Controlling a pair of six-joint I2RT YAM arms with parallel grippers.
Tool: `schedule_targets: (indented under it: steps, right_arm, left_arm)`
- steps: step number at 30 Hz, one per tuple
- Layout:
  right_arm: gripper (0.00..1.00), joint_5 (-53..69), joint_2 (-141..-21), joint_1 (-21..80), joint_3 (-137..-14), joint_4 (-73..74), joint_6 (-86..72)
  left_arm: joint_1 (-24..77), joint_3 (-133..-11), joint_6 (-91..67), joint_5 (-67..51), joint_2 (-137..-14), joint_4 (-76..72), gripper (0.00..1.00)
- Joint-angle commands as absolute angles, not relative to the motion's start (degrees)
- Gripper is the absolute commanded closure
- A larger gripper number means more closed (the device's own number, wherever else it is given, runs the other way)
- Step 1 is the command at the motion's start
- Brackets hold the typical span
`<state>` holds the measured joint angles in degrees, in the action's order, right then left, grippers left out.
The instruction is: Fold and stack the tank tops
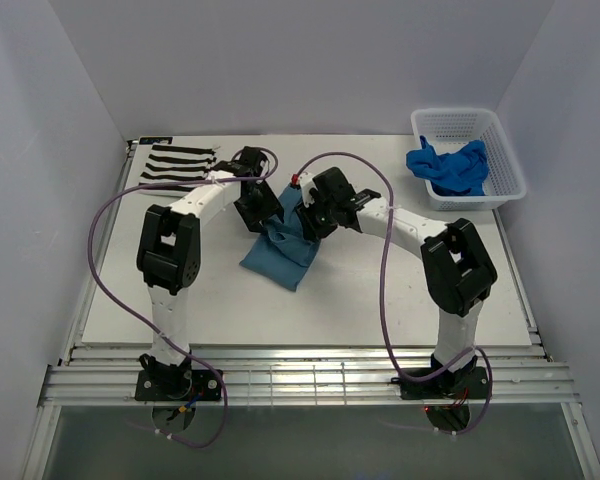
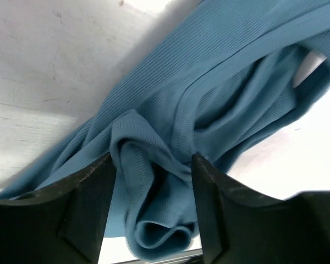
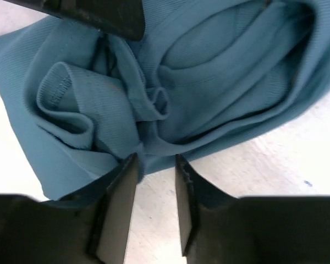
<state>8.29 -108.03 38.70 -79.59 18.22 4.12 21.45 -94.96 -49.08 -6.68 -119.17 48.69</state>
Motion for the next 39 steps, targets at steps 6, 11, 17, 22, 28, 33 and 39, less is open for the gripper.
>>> schedule_targets:
  steps: [6, 11, 17, 22, 28, 33, 39]
  right_arm:
    - [0.06, 16.3, -97.1, 37.3, -76.8, 19.0, -1.5]
    - [0.10, 23.1, -89.0, 43.1, -67.5, 14.6, -3.0]
    - [0.10, 23.4, -93.7, 52.6, -66.9, 9.3, -6.8]
    - [0.10, 20.9, -105.0, 52.3, -75.4, 8.5, -6.2]
    - [0.10, 17.3, -114.1, 44.4, -86.8, 12.9, -8.1]
    - [0.10, 18.7, -114.9, 38.4, -91.0, 14.3, -6.0]
    - [0.10, 17.2, -112.3, 37.0, -93.3, 19.9, -1.9]
  left_arm:
    - [21.0, -95.8, -49.3, -3.4, -109.0, 48.3, 0.02]
    - [20.0, -83.6, -51.2, 2.1, -97.8, 49.2, 0.02]
    - [15.4, -69.4, -53.4, 5.2, -83.2, 52.0, 0.02]
    - [12.2, -63.3, -53.1, 4.8, -77.7, 54.2, 0.02]
    - [11.3, -61.5, -52.4, 3.7, -77.0, 54.2, 0.02]
    - [11.4, -61.5, -50.9, 0.2, -79.6, 51.6, 0.02]
    - [11.4, -60.6, -48.5, -9.0, -83.0, 45.5, 0.02]
